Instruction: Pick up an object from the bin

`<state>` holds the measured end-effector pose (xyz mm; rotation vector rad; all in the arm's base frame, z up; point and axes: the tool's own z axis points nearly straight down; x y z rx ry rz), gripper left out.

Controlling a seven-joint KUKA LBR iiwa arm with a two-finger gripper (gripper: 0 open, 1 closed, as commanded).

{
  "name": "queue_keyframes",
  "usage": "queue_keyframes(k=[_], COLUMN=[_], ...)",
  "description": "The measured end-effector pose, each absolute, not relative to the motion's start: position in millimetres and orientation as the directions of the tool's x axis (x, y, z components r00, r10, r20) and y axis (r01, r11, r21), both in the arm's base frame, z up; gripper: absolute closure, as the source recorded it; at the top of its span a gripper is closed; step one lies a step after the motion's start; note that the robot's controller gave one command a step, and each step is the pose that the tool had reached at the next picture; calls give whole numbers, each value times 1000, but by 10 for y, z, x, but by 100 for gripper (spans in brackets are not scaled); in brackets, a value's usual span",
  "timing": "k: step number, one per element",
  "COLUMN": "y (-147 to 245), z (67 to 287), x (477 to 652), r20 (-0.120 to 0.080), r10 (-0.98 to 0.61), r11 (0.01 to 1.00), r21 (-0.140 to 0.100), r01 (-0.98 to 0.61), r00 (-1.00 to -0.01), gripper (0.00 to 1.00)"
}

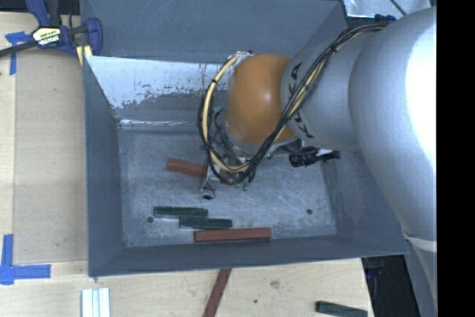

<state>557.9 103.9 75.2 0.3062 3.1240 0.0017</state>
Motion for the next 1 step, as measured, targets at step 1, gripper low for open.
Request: queue_keyframes(k=[1], y=[1042], z=[2146], x=[5351], r20=[-1], r10=[182], r11=[983], r21=[1], r01=[182], r00=[-983], gripper=[100])
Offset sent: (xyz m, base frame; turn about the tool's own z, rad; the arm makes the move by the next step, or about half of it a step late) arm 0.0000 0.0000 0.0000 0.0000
